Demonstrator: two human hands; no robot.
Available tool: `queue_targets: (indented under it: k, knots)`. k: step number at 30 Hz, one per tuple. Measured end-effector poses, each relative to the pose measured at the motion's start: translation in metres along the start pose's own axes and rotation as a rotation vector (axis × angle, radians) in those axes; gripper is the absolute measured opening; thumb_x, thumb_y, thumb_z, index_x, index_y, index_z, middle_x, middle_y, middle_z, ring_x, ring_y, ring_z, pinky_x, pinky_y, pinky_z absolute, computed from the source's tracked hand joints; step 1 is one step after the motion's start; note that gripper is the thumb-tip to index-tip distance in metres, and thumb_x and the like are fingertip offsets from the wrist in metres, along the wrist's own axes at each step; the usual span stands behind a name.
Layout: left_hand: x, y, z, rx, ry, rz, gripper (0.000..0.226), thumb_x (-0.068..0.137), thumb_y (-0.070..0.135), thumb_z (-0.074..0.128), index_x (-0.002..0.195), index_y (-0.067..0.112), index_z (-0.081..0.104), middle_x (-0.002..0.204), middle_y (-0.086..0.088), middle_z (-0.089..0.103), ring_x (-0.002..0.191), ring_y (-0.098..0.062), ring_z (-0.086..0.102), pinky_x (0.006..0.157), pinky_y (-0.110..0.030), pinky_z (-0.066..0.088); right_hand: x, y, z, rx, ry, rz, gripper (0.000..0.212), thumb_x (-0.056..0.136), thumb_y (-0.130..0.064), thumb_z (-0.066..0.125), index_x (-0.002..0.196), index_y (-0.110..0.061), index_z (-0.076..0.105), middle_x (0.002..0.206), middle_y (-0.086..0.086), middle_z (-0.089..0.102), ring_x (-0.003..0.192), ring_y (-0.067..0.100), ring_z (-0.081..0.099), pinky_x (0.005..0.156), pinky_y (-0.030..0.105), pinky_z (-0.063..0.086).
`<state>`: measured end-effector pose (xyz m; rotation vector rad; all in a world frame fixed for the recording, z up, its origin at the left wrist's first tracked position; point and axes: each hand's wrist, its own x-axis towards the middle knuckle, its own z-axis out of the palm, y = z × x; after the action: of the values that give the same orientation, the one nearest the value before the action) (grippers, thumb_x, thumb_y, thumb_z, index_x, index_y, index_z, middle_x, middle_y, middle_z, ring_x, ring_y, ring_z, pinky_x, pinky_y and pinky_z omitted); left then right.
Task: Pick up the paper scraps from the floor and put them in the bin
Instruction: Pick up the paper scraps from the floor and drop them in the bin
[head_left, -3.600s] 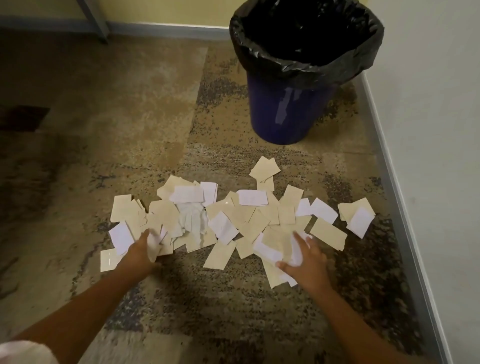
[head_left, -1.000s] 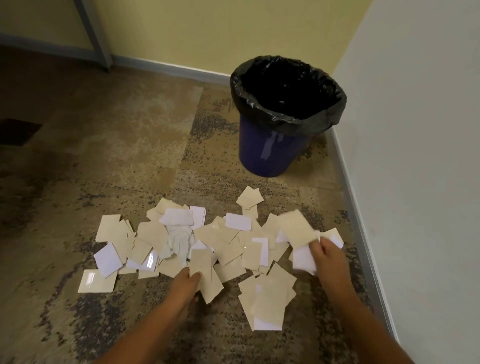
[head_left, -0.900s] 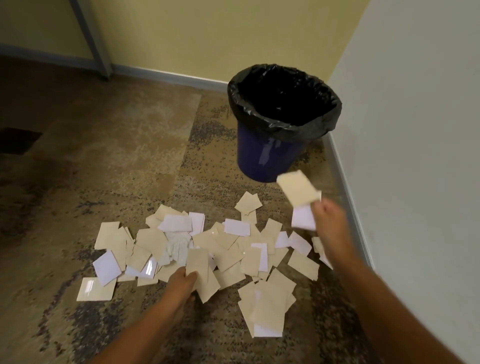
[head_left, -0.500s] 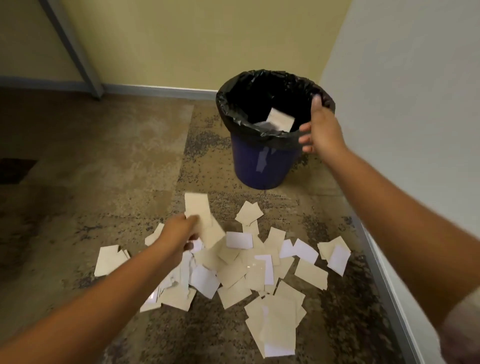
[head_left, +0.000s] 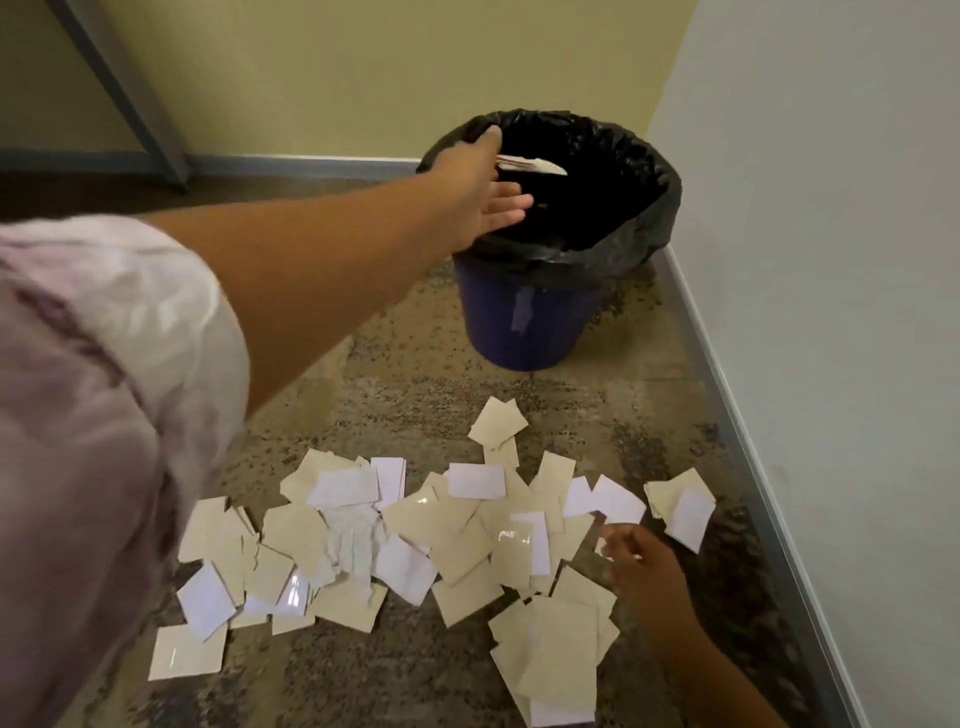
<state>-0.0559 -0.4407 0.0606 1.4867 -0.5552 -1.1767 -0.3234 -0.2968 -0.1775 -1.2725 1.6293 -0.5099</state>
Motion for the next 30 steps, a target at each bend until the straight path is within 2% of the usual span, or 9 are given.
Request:
queue_targets:
  k: [4,6,8,12,15,19,21,25,30]
  knots:
    - [0.009,-0.035,-0.024,0.136,0.255,0.091,0.036,0.099,0.037,0.037,0.099,0.006,0.053,0.069,-0.005,0.059,0.053,-0.016,0.058,0.045,-0.025,0.051,0.009,0.017,-0.023,-0.157,-0.043,0.034,0.014,0.092,-0.016,0.056,0.078,-0.02,0.058,0.085,0.001,0.061,0.085,0.021,0.058,0.077,0.027,0.044]
    - [-0.002,-0.067,-0.04,0.258,0.348,0.148,0.029,0.098,0.036,0.039,0.085,0.012,0.049,0.066,-0.002,0.058,0.054,-0.016,0.056,0.052,-0.029,0.049,0.015,0.027,-0.032,-0.316,-0.084,0.016,0.015,0.091,-0.019,0.057,0.077,-0.022,0.054,0.087,0.0,0.058,0.088,0.02,0.058,0.08,0.024,0.041]
    - [-0.019,-0.108,-0.055,0.339,0.343,0.133,0.026,0.098,0.036,0.04,0.079,0.019,0.044,0.069,0.0,0.056,0.058,-0.014,0.054,0.058,-0.03,0.049,0.019,0.037,-0.035,-0.427,-0.137,0.033,0.007,0.091,-0.023,0.058,0.088,-0.017,0.055,0.09,0.001,0.059,0.087,0.017,0.056,0.08,0.023,0.04]
    - [-0.056,-0.195,-0.076,0.414,0.277,-0.066,0.028,0.096,0.035,0.044,0.072,0.021,0.042,0.071,-0.003,0.057,0.06,-0.016,0.055,0.059,-0.032,0.05,0.007,0.06,-0.02,-0.488,-0.251,0.107,0.022,0.083,-0.034,0.067,0.092,-0.016,0.058,0.097,0.004,0.061,0.093,0.019,0.058,0.088,0.033,0.05]
    - [-0.082,-0.25,-0.094,0.459,0.248,-0.314,0.029,0.094,0.034,0.05,0.077,0.011,0.05,0.079,-0.009,0.06,0.06,-0.018,0.055,0.056,-0.029,0.047,-0.008,0.071,-0.003,-0.64,-0.264,0.088,0.073,0.075,-0.048,0.07,0.134,-0.014,0.042,0.144,0.008,0.033,0.131,0.026,0.036,0.105,0.037,0.038]
    - [-0.107,-0.302,-0.103,0.687,0.164,-0.553,0.03,0.09,0.035,0.057,0.091,0.005,0.056,0.088,-0.013,0.062,0.084,-0.031,0.066,0.069,-0.033,0.052,-0.015,0.064,0.012,-0.905,-0.274,0.022,0.104,0.07,-0.065,0.063,0.148,-0.026,0.008,0.158,-0.003,0.005,0.143,0.028,0.013,0.113,0.05,0.022]
    - [-0.115,-0.322,-0.1,0.594,0.234,-0.638,0.036,0.088,0.03,0.06,0.104,-0.002,0.057,0.092,-0.016,0.058,0.09,-0.035,0.064,0.078,-0.039,0.053,-0.017,0.062,0.019,-0.982,-0.282,0.015,0.106,0.07,-0.065,0.063,0.148,-0.028,0.003,0.158,-0.004,0.006,0.144,0.026,0.012,0.114,0.052,0.015]
    - [-0.122,-0.346,-0.093,0.044,0.378,-0.808,0.054,0.086,0.017,0.065,0.131,0.0,0.04,0.121,-0.019,0.049,0.107,-0.033,0.052,0.084,-0.046,0.049,-0.031,0.062,0.032,-1.135,-0.264,-0.099,0.098,0.075,-0.06,0.062,0.149,-0.027,0.006,0.151,0.002,0.023,0.14,0.023,0.021,0.114,0.05,0.015]
    - [-0.119,-0.361,-0.078,0.487,0.358,-0.844,0.068,0.079,0.042,0.069,0.128,0.001,0.047,0.13,-0.017,0.047,0.122,-0.031,0.043,0.099,-0.041,0.046,-0.046,0.066,0.038,-1.032,-0.211,-0.139,0.067,0.085,-0.045,0.059,0.142,-0.034,0.026,0.141,-0.003,0.037,0.133,0.015,0.035,0.113,0.046,0.017]
